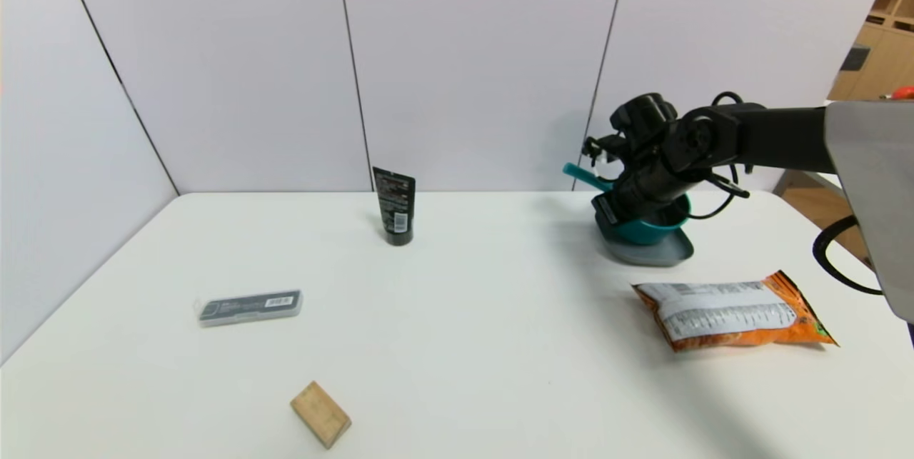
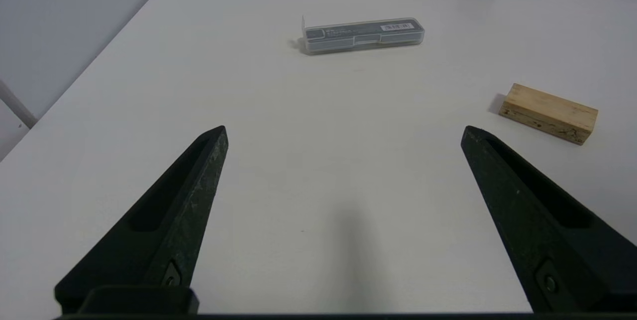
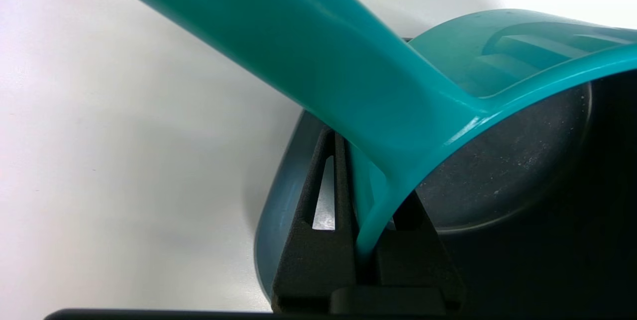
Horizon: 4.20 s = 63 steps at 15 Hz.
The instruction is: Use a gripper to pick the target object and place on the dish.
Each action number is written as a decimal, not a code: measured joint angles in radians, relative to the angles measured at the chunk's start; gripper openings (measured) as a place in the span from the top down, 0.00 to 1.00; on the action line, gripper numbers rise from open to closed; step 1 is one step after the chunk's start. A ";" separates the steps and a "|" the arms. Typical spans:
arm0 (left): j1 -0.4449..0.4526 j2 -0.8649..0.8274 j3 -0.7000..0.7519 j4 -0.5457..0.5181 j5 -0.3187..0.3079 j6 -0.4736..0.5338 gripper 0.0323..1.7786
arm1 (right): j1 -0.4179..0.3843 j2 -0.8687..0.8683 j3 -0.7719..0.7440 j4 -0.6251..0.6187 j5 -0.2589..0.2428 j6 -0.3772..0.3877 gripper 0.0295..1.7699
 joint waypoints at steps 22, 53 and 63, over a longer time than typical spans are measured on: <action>0.000 0.000 0.000 0.000 0.000 0.000 0.05 | 0.035 -0.241 0.052 0.084 -0.006 -0.002 0.17; 0.000 0.000 0.000 0.000 0.000 0.000 0.05 | -0.265 -1.901 1.355 -0.637 0.185 0.143 0.04; 0.000 0.000 0.000 0.000 0.000 0.000 0.05 | -0.228 -2.251 1.799 -0.748 0.162 0.152 0.04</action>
